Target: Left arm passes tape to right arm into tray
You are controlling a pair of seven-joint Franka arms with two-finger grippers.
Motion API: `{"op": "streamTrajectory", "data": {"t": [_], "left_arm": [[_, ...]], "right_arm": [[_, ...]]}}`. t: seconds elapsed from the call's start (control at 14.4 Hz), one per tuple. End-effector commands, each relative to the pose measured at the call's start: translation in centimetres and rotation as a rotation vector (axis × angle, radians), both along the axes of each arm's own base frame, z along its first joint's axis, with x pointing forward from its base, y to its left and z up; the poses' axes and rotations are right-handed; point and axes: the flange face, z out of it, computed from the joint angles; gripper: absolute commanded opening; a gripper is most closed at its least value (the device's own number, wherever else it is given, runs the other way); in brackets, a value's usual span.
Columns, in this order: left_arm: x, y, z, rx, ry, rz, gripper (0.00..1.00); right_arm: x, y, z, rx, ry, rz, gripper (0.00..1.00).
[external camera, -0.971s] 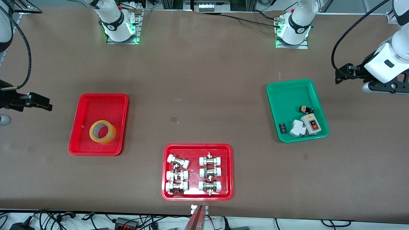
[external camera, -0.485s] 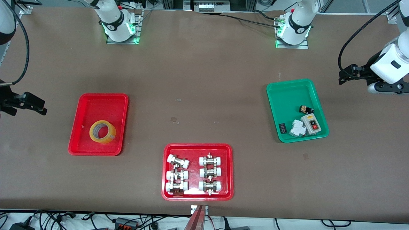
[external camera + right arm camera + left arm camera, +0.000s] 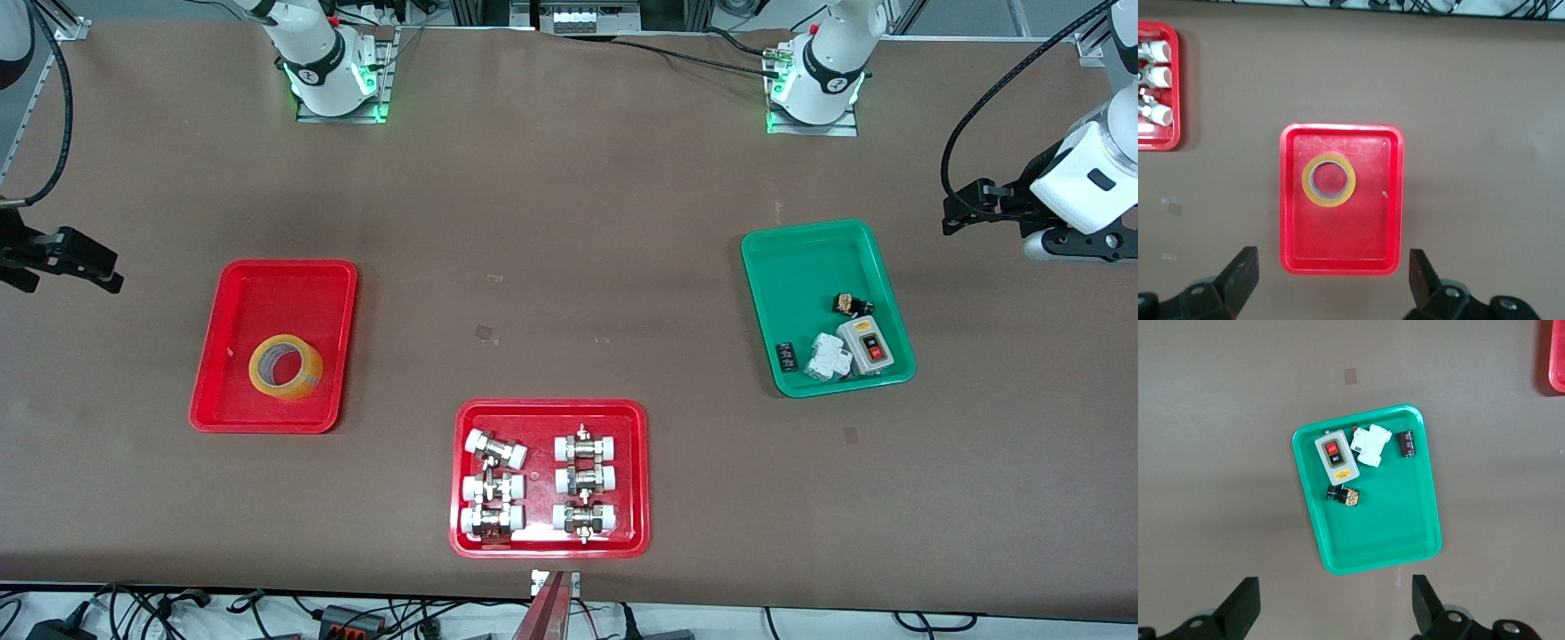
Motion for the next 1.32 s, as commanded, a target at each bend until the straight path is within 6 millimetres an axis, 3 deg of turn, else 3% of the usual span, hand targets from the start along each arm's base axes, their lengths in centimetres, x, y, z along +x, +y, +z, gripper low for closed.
{"op": "streamTrajectory", "data": {"t": [0.0, 0.14, 0.35, 1.25], "left_arm": [[-0.1, 0.2, 0.2, -0.019, 0.006, 0.003, 1.00], [0.0, 0.3, 0.2, -0.019, 0.004, 0.004, 1.00], [0.0, 0.3, 0.2, -0.019, 0.004, 0.004, 1.00], [0.0, 0.3, 0.2, -0.019, 0.004, 0.004, 1.00]], "right_arm": [[-3.8, 0.2, -1.8, -0.003, 0.001, -0.009, 1.00], [-5.3, 0.2, -1.8, -0.005, 0.013, -0.006, 1.00], [-5.8, 0.3, -0.6, -0.011, 0.027, -0.003, 1.00], [-6.2, 0.2, -0.4, 0.011, 0.057, -0.015, 1.00]]}}
